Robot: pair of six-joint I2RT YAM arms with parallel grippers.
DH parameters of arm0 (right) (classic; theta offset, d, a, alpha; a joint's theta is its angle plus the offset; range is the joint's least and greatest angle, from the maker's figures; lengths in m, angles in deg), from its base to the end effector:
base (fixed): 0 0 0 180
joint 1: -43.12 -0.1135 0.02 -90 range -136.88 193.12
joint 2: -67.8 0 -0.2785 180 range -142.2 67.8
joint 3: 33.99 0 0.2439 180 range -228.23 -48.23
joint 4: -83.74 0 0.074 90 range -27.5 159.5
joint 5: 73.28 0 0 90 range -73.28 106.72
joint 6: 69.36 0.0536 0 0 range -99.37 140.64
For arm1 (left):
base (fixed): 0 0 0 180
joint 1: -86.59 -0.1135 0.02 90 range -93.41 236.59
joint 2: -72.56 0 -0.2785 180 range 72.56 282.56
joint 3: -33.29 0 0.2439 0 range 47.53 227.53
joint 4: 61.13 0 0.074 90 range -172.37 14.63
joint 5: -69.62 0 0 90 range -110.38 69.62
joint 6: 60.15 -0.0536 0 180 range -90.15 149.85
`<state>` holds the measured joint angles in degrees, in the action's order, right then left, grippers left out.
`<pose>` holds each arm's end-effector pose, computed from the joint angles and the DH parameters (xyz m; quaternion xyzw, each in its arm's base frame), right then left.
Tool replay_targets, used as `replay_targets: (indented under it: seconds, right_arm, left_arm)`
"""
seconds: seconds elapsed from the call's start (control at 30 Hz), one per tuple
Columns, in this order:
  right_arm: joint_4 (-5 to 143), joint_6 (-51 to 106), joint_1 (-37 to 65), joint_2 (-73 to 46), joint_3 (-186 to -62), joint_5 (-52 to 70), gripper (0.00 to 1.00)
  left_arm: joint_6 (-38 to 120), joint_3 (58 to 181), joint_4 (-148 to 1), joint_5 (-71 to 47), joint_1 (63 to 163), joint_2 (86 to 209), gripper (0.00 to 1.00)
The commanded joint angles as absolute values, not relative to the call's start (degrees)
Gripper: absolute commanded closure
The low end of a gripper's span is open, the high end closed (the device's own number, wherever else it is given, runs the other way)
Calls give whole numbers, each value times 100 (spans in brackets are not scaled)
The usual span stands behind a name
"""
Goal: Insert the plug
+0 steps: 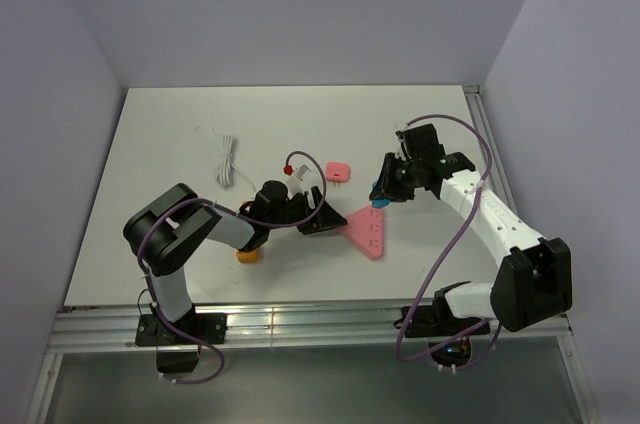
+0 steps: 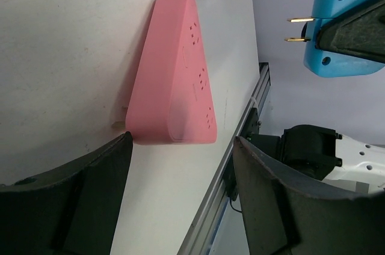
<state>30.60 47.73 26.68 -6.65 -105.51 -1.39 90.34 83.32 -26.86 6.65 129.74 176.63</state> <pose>0.2434 0.0892 0.2657 0.0419 0.9447 0.2466 0.2118 0.2354 -0.2541 0.1450 0.0130 0.8065 -0.5578 0.1954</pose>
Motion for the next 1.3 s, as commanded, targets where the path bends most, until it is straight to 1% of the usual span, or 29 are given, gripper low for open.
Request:
replay_targets:
  seconds: [0.0, 0.33, 0.57, 0.87, 1.03, 1.17, 1.27]
  right_arm:
    - [3259, 4648, 2730, -602, -10519, -191, 100]
    - [3329, 4656, 2722, -576, -10457, -235, 100]
    - [3373, 4691, 2730, -558, -10422, -279, 100]
    - [3417, 4683, 2730, -594, -10387, -314, 100]
    - [3434, 4683, 2730, -594, -10352, -332, 100]
    - [3443, 4674, 2730, -594, -10360, -340, 100]
    - [3434, 4674, 2730, -655, -10352, -271, 100]
  left_arm:
    - [8892, 8541, -2597, 572, 13001, 17768, 27]
    - [8795, 8611, -2913, 397, 13027, 17759, 28]
    - [8856, 8629, -2712, 475, 13044, 17882, 28]
    - [8874, 8796, -2703, 485, 13088, 17996, 31]
    - [8918, 8849, -2668, 520, 13106, 18049, 37]
    - [8927, 8875, -2685, 520, 13141, 18084, 39]
    - [8944, 8858, -2667, 520, 13141, 18084, 44]
